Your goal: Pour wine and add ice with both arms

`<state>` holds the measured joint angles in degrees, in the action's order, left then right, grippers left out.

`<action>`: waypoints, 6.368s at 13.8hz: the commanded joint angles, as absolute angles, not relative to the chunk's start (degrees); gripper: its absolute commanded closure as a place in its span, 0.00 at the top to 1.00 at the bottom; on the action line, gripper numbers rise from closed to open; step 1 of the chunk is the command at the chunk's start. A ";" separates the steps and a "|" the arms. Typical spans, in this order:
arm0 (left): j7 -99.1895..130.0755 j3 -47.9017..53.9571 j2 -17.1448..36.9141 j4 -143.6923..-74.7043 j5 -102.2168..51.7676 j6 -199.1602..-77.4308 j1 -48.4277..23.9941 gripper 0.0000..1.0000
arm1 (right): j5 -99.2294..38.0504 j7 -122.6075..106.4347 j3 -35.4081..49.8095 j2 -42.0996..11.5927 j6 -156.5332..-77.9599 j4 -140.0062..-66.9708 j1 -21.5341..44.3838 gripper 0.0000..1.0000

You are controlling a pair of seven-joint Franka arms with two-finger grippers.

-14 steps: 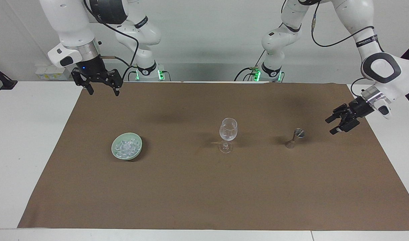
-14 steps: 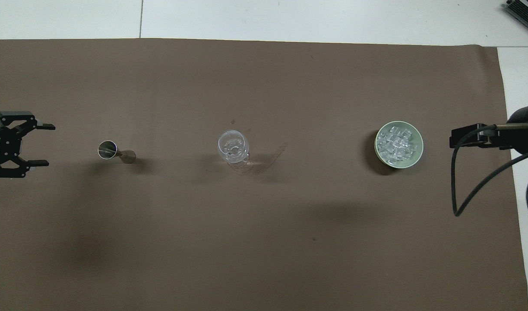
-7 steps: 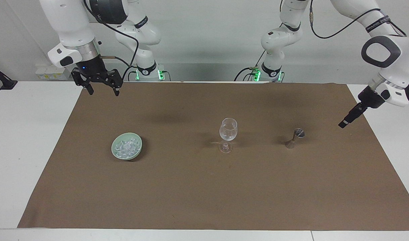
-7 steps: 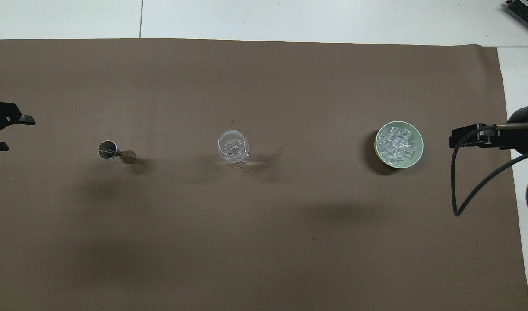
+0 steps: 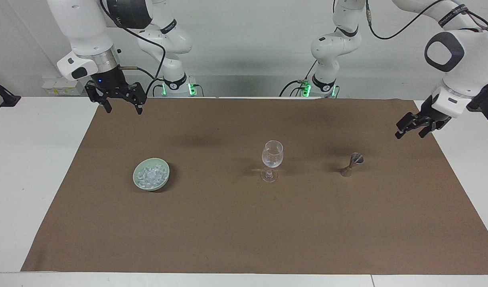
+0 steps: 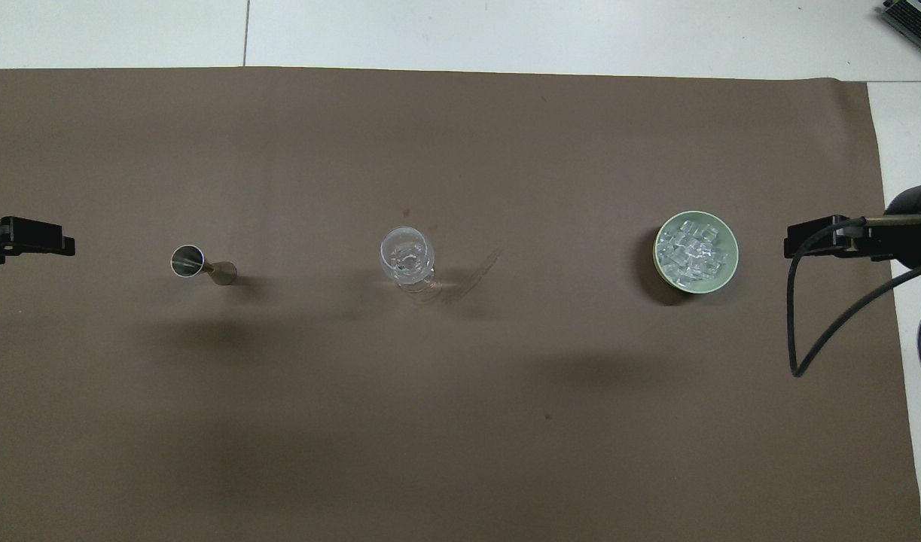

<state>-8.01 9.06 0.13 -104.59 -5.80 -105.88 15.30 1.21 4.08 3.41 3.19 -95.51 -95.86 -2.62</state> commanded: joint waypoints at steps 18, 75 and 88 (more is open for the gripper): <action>-8.44 8.17 -9.84 -97.99 0.18 -88.95 4.92 1.00 | 0.88 2.81 3.78 2.64 -95.36 -95.01 -3.34 1.00; -8.44 7.12 -10.11 -97.03 -4.13 -89.91 5.10 1.00 | 1.05 3.16 3.60 -8.08 -131.48 -115.49 -2.55 1.00; -8.44 7.12 -10.11 -97.03 -4.13 -89.91 5.10 1.00 | 1.85 3.08 3.60 -12.13 -138.34 -119.18 -2.37 0.82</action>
<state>-8.02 7.24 -9.82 -97.68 -3.63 -90.40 4.94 1.26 4.08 3.55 -12.23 -137.19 -118.49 -2.24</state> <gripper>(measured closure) 0.000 0.106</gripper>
